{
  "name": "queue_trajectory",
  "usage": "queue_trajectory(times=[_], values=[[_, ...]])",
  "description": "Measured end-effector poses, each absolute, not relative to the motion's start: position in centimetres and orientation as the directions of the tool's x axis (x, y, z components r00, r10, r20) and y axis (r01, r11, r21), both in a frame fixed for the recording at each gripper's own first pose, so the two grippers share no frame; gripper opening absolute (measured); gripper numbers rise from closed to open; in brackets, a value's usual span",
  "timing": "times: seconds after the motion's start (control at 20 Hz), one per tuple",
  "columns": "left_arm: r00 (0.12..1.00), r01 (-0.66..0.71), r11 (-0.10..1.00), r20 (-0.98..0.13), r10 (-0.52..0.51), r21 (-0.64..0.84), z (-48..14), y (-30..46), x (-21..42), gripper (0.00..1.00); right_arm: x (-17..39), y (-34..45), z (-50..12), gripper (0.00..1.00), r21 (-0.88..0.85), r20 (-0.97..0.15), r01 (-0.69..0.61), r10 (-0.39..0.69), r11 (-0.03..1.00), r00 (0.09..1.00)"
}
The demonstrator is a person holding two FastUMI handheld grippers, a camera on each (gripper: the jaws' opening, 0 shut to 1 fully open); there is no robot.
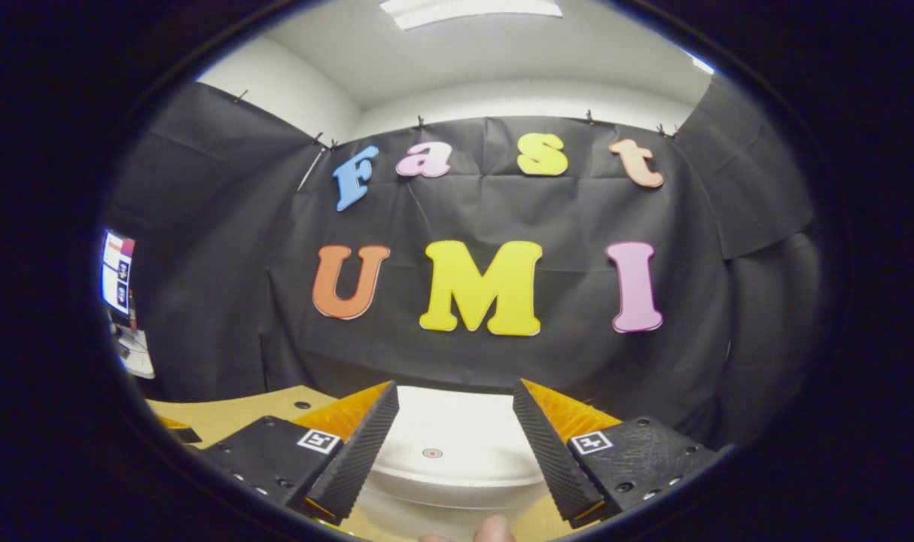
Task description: Press the lid of the desktop garbage bin to open it, pick up the crumpled paper on the desktop and throw it into the bin, then pick up the pop can on the desktop and drop it into the bin, and finally close the garbage bin lid.
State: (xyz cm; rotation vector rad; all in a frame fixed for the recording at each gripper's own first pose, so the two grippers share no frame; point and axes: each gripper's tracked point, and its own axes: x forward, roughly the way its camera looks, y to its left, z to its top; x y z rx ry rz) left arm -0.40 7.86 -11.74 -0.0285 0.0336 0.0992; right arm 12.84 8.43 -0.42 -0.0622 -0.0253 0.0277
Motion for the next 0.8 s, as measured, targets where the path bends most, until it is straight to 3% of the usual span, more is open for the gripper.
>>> queue_trajectory(times=[0.8], values=[[0.998,-0.067,0.996,-0.019,0.066,-0.063,-10.1,3.5,0.2,1.0,2.5,-1.2,-5.9,0.95,-0.001,0.012,0.106,-0.106,0.994,0.994]])
